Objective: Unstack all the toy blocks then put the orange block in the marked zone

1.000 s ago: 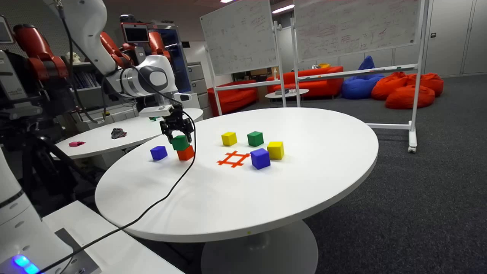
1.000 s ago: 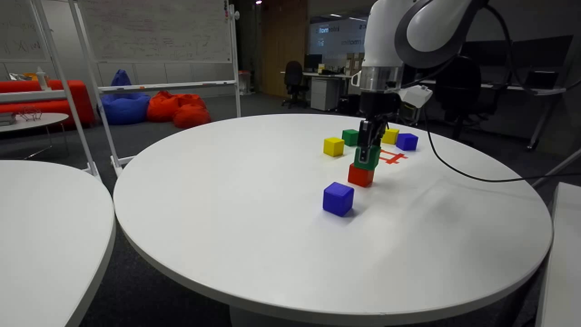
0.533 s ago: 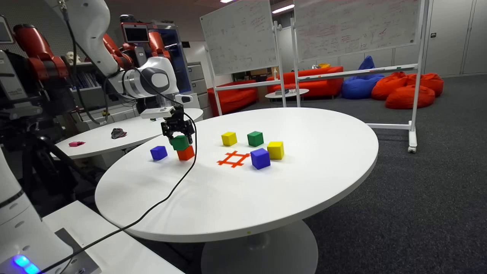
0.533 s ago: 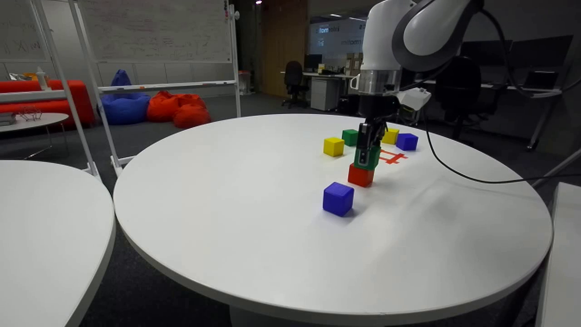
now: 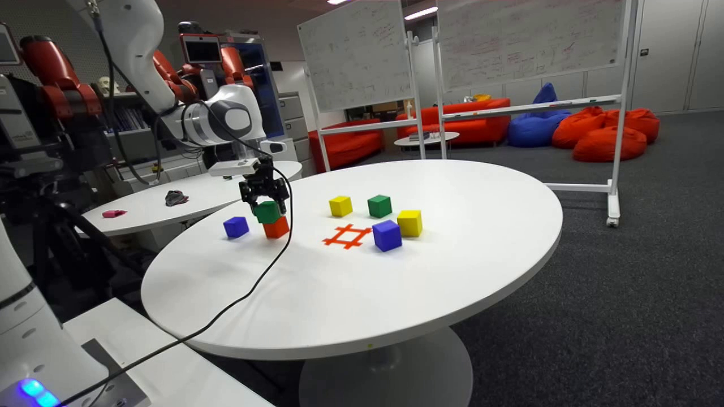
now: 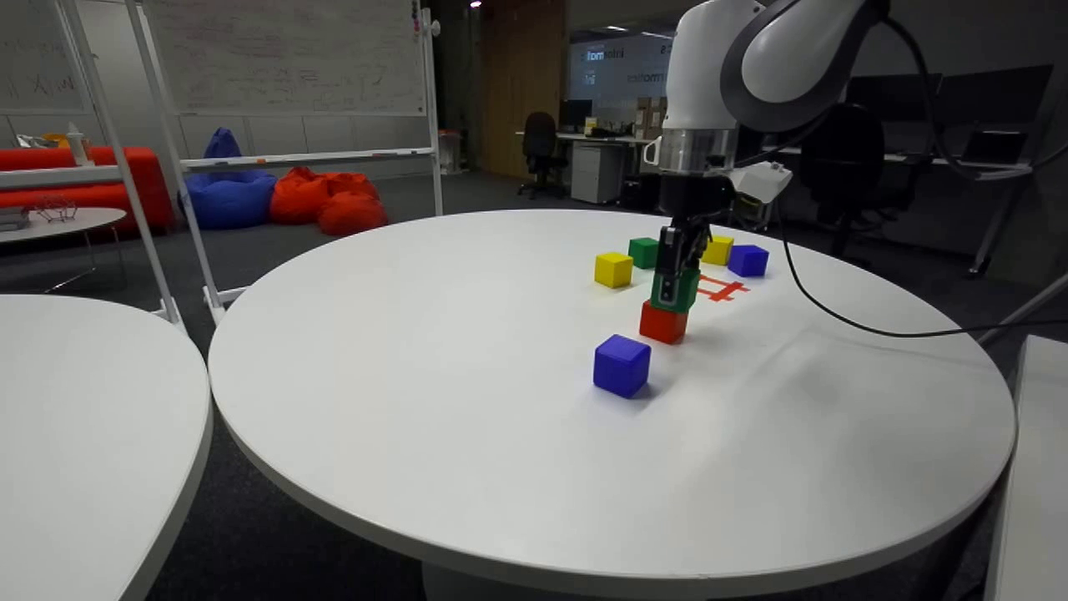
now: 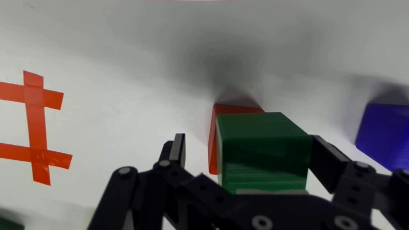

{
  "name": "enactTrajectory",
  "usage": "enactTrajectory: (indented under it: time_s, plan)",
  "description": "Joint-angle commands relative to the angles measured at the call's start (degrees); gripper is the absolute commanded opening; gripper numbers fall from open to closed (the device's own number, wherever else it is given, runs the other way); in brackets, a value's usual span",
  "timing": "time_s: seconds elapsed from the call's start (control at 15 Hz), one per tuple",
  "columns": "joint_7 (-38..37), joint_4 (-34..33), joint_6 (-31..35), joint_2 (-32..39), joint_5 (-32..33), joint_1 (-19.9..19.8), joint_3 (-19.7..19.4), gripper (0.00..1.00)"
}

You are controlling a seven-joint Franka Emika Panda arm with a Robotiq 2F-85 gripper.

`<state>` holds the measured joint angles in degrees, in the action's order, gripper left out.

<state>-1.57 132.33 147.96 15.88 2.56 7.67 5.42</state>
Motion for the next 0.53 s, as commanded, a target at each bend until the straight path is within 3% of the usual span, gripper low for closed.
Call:
enactTrajectory:
  time_s: [0.0, 0.33, 0.47]
  plan:
    - [0.7, 0.1, -0.2, -0.1, 0.2, -0.2, 0.2, 0.74]
    - [0.9, 0.1, -0.2, -0.1, 0.3, -0.2, 0.2, 0.35]
    - [0.8, 0.0, -0.3, 0.0, 0.4, -0.2, 0.1, 0.3]
